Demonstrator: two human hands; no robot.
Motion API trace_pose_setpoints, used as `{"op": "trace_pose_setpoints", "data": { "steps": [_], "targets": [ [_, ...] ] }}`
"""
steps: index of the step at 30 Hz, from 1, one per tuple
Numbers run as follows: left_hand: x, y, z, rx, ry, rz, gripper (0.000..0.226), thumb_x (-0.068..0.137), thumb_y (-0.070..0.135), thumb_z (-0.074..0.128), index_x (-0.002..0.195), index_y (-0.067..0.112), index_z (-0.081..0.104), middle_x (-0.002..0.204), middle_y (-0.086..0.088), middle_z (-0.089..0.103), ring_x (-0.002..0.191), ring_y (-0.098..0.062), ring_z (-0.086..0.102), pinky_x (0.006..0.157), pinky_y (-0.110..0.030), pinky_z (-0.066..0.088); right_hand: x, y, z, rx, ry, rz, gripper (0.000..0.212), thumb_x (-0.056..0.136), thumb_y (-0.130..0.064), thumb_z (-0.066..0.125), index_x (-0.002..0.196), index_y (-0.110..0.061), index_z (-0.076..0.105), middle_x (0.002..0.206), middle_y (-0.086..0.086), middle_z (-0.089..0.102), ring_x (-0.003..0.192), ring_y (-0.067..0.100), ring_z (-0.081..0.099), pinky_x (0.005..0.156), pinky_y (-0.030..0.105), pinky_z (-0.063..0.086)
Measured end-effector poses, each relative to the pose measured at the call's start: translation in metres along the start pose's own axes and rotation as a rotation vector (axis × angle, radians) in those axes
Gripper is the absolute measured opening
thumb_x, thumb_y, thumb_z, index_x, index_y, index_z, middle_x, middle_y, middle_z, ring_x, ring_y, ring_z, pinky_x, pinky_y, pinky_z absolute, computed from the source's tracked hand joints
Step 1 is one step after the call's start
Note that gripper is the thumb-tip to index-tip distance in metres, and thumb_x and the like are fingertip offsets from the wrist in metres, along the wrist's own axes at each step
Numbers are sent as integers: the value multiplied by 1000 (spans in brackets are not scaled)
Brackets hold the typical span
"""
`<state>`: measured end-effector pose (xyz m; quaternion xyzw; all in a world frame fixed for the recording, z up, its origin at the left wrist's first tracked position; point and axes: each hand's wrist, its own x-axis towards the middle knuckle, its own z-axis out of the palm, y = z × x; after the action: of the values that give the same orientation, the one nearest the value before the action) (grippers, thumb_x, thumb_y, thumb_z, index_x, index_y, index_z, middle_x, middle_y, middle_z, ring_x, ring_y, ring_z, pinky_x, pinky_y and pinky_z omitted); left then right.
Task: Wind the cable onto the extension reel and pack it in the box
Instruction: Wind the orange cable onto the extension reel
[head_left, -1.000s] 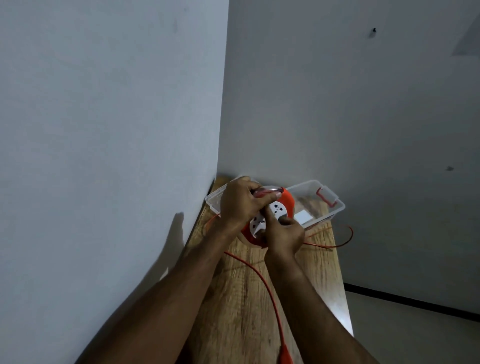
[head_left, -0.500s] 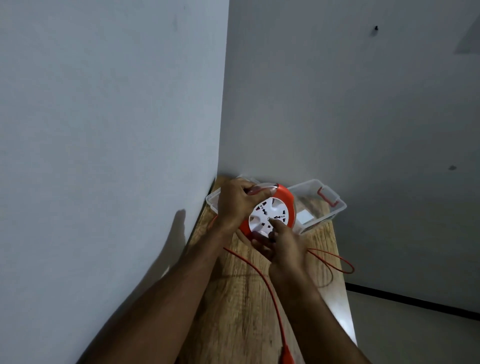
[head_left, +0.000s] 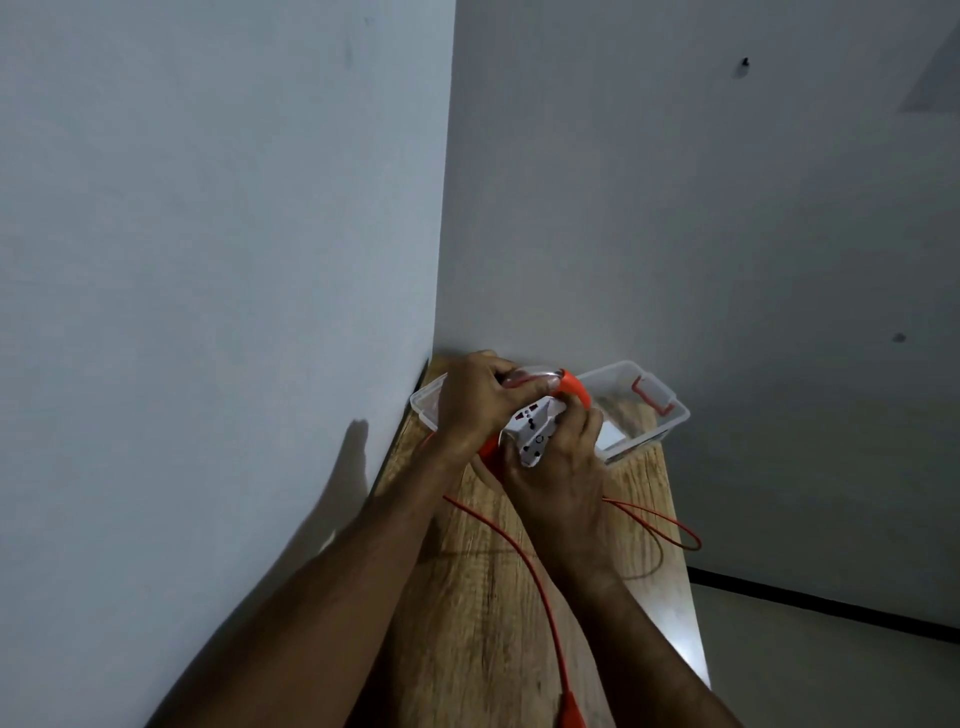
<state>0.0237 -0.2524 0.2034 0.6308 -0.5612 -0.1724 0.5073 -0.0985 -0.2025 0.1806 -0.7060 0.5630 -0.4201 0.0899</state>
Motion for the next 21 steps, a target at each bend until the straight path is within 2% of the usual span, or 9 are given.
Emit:
{"op": "trace_pose_setpoints", "data": {
  "steps": [2, 5, 8, 12, 14, 16, 18, 20, 21],
  "targets": [
    [-1, 0, 1, 14, 15, 3, 48, 75, 63, 79, 86, 16, 79, 74, 11, 67, 64, -2, 63, 55, -19, 51, 4, 1, -1, 94, 28, 80, 76, 77, -40, 83, 135, -15, 42, 120, 2, 51, 100, 17, 61, 77, 37, 62],
    [-1, 0, 0, 21, 42, -4, 43, 76, 59, 81, 83, 17, 78, 69, 13, 64, 62, 0, 62, 53, -14, 47, 5, 4, 1, 192, 62, 128, 73, 71, -40, 88, 126, -18, 47, 115, -1, 59, 102, 17, 63, 78, 40, 63],
    [-2, 1, -2, -1, 45, -8, 46, 75, 60, 82, 82, 14, 80, 72, 7, 69, 65, -6, 66, 57, -27, 55, 3, 4, 4, 199, 96, 121, 73, 70, -39, 90, 127, -18, 49, 115, 0, 64, 101, 17, 67, 78, 37, 63],
    [-3, 3, -3, 2, 29, -14, 46, 75, 61, 81, 84, 16, 80, 75, 6, 71, 67, -7, 67, 61, -33, 59, 0, 7, 6, 184, 111, 103, 66, 72, -39, 89, 123, -18, 53, 111, 1, 66, 96, 18, 68, 75, 32, 62],
    [-4, 3, -2, 1, 22, -6, 47, 75, 62, 80, 83, 16, 80, 76, 5, 72, 67, -8, 68, 61, -35, 61, -2, 8, 8, 168, 109, 75, 62, 74, -42, 83, 124, -17, 56, 110, 2, 67, 95, 17, 68, 78, 37, 62],
    [-3, 4, -2, 5, 14, -5, 48, 74, 62, 80, 84, 15, 80, 78, 4, 73, 69, -9, 68, 62, -36, 61, -2, 10, 8, 153, 102, 40, 57, 77, -42, 81, 123, -14, 62, 110, 3, 70, 93, 16, 69, 80, 37, 63],
    [-4, 3, -2, 6, 5, 0, 49, 75, 63, 79, 87, 16, 81, 81, 4, 73, 71, -9, 68, 62, -33, 61, -1, 11, 7, 178, 97, 24, 55, 77, -35, 85, 122, -11, 66, 106, 5, 74, 88, 13, 72, 78, 28, 63],
    [-5, 4, -2, 16, 6, 25, 51, 75, 65, 78, 89, 17, 81, 81, 5, 72, 70, -9, 67, 61, -30, 59, -1, 9, 5, 287, 105, 88, 52, 74, -33, 89, 119, -13, 70, 102, 2, 76, 83, 9, 73, 74, 22, 63],
    [-5, 5, -1, 21, 10, 36, 53, 74, 67, 76, 90, 17, 82, 81, 5, 72, 70, -9, 67, 61, -30, 58, 0, 8, 6, 340, 122, 158, 52, 73, -34, 90, 116, -15, 71, 101, 0, 76, 83, 9, 73, 73, 24, 63]
  ]
}}
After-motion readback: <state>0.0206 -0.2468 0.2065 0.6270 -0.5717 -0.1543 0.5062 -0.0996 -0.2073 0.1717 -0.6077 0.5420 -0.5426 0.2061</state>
